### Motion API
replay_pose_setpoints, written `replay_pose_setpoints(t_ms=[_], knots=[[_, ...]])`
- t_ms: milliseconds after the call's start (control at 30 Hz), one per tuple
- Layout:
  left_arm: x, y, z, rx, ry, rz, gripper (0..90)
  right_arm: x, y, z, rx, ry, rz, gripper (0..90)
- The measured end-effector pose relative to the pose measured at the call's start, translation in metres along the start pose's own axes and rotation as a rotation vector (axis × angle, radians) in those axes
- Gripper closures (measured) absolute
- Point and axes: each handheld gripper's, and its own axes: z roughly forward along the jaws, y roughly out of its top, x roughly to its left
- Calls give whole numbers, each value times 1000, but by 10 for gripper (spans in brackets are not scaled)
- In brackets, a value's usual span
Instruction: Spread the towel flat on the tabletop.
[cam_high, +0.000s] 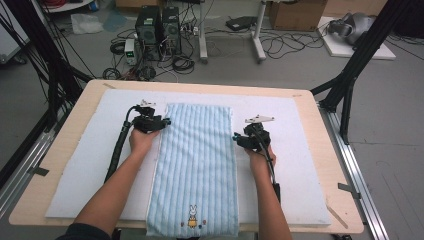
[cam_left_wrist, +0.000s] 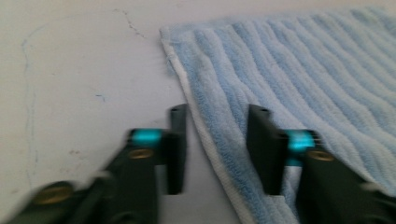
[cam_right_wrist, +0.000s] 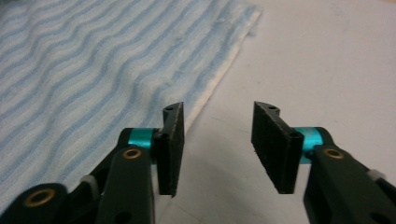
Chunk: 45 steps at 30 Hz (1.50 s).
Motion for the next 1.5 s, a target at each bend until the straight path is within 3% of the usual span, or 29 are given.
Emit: replay_pose_setpoints(t_ms=[100,133,200,267,300,367,467,667,767,1000,1167,1500], knots=[[4,2,-11,-44,-64,12,380,-3,1,-8,-31,11,16,411],[6,2,-16,-72,-104,5,346,-4,1,-11,-45,22,15,393],[8,4,-27,-125,-162,-13,278,-4,2,-19,-73,34,-14,325],[10,6,-37,-168,-219,-15,145,-5,2,-27,-96,38,-33,258],[10,7,-42,-196,-259,-14,144,-5,2,-31,-104,31,-37,224],[8,9,-52,-233,-298,26,146,-6,2,-39,-118,41,-56,200],[3,7,-62,-260,-296,83,145,-9,0,-51,-127,49,-98,180],[2,-1,-79,-301,-305,184,147,-19,-4,-61,-128,90,-58,116],[3,-6,-86,-280,-286,199,148,-21,-5,-62,-121,85,-36,113],[5,-17,-96,-270,-297,190,144,-19,-14,-61,-127,78,-36,112],[10,-17,-98,-275,-302,144,144,-21,-15,-61,-139,82,-16,112],[9,-17,-102,-270,-294,135,145,-20,-12,-63,-142,95,-15,113]])
